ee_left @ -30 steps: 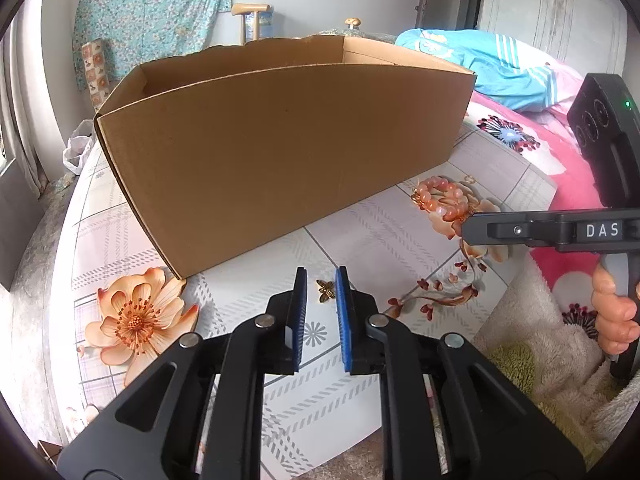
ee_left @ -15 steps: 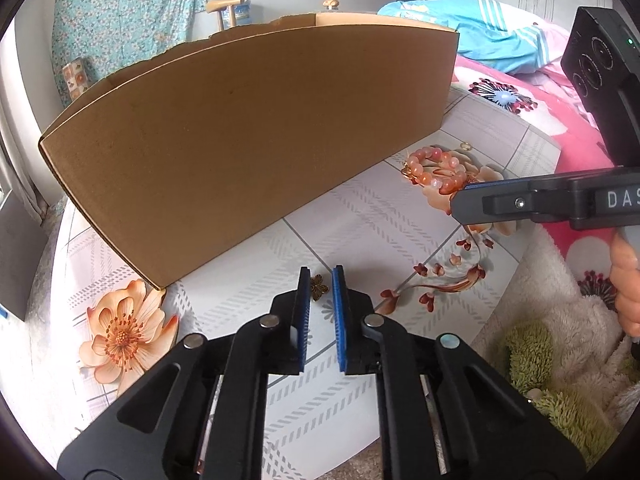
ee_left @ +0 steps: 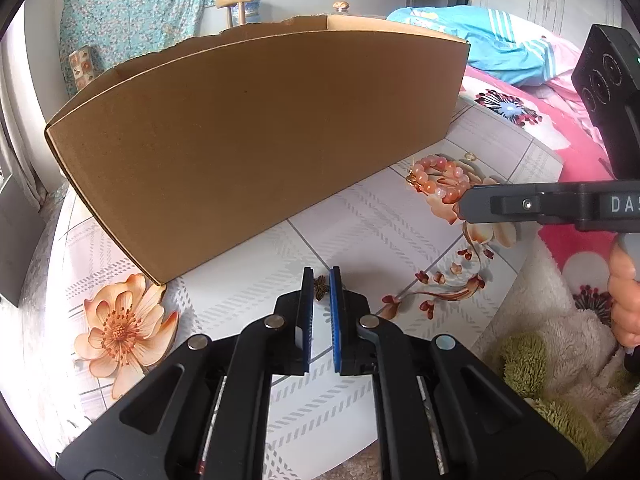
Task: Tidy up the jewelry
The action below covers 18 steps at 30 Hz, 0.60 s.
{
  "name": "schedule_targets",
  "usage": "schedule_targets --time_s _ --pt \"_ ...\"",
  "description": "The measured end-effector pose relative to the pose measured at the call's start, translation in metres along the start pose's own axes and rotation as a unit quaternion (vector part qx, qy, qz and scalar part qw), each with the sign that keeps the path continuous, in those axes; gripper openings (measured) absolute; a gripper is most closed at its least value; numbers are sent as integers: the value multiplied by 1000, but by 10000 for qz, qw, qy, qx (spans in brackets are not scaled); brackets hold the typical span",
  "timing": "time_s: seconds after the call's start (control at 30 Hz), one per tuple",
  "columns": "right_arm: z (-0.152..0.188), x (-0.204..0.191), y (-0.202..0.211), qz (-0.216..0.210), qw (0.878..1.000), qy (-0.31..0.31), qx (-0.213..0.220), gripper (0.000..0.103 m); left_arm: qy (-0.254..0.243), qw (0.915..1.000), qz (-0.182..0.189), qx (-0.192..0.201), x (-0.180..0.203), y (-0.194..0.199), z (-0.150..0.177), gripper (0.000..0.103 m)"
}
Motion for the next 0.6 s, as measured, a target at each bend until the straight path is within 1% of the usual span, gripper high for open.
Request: schedule_targets --time_s 0.13,0.3,0.6 --pt "3 4 0 53 10000 -8 -25 26 142 9998 55 127 -3 7 -4 7" --pt "5 5 -4 106 9999 -62 -90 26 143 9994 117 288 -1 13 -9 7" --pt "-4 13 2 376 9993 -30 21 26 79 9995 133 284 1 5 -9 7"
Point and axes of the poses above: each gripper's, at about its wrist camera, not at the fingertips, and y roughly against the way its jaws point, x to its right, z to its underside, the point moved 9 cm from there along -y, roughly the way its jaws point, and after that the axes turned 4 degrees about z, right-handed, at the moved point
